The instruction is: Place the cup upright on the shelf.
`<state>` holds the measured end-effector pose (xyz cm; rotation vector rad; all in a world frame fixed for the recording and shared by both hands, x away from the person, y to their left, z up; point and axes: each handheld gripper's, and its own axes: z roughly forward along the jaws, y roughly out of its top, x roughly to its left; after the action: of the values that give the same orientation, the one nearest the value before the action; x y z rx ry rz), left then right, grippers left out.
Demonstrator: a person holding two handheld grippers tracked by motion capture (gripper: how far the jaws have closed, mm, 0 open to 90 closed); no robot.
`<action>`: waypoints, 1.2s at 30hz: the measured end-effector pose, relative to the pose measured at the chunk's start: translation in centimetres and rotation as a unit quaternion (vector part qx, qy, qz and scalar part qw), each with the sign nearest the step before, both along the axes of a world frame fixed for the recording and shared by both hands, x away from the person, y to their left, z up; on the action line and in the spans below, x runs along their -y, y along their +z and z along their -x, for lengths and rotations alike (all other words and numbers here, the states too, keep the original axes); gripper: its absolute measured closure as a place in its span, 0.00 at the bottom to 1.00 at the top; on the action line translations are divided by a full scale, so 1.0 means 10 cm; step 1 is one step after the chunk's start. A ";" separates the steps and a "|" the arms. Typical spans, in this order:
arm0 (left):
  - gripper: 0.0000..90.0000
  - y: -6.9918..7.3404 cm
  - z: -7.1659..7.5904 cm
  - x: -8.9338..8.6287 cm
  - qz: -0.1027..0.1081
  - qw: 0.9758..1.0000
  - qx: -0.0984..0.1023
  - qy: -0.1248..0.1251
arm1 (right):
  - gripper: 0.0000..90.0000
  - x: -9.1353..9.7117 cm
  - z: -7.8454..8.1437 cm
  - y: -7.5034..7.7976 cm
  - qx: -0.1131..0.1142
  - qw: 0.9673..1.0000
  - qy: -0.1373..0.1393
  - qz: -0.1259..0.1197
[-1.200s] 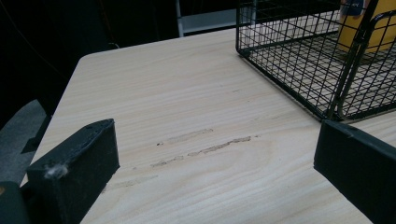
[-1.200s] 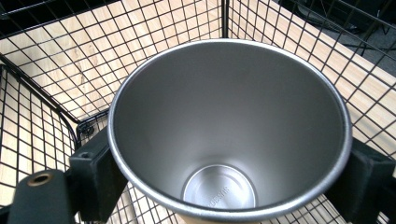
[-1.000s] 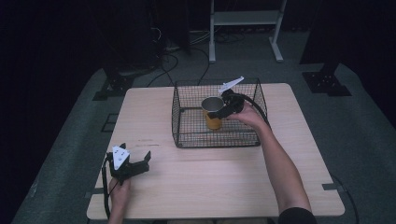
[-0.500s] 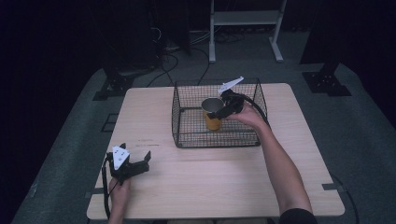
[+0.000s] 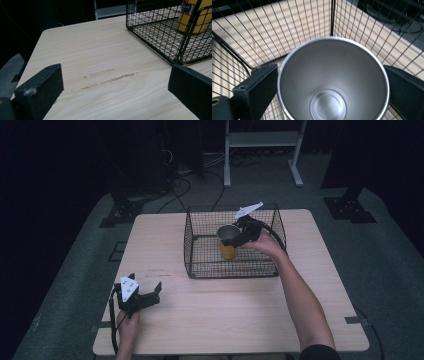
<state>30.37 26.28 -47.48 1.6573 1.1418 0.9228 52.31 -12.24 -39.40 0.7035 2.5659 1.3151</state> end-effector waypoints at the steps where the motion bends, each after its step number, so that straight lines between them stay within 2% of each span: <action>1: 0.00 0.00 0.00 0.00 0.000 1.000 0.000 0.000 | 0.02 0.00 0.01 0.03 0.005 1.000 -0.001 -0.005; 8: 0.00 0.00 0.00 0.00 0.000 1.000 0.001 0.000 | 0.02 0.06 0.03 0.19 0.014 0.999 -0.011 -0.034; 10: 0.00 0.00 0.00 0.01 0.000 1.000 0.001 0.001 | 0.02 0.08 0.05 0.24 0.023 0.999 -0.012 -0.041; 14: 0.00 0.00 0.00 0.01 0.000 1.000 0.001 0.001 | 0.02 0.11 0.10 0.33 0.024 0.998 -0.010 -0.048; 17: 0.00 0.00 0.00 0.01 -0.001 1.000 0.002 0.001 | 0.02 0.14 0.16 0.38 0.027 0.998 -0.009 -0.062; 23: 0.00 0.00 0.00 0.01 0.000 1.000 0.004 -0.001 | 0.03 0.19 0.31 0.48 0.023 0.997 -0.009 -0.068; 30: 0.00 0.00 0.00 0.01 -0.002 1.000 0.003 -0.002 | 0.03 0.25 0.42 0.53 0.026 0.997 -0.011 -0.066; 36: 0.00 0.00 0.00 0.01 -0.003 1.000 0.004 -0.003 | 0.03 0.35 0.50 0.59 0.024 0.997 -0.013 -0.075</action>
<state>30.35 26.16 -47.48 1.6599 1.1302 0.9286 47.29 -15.71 -33.51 0.7178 2.4320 1.5095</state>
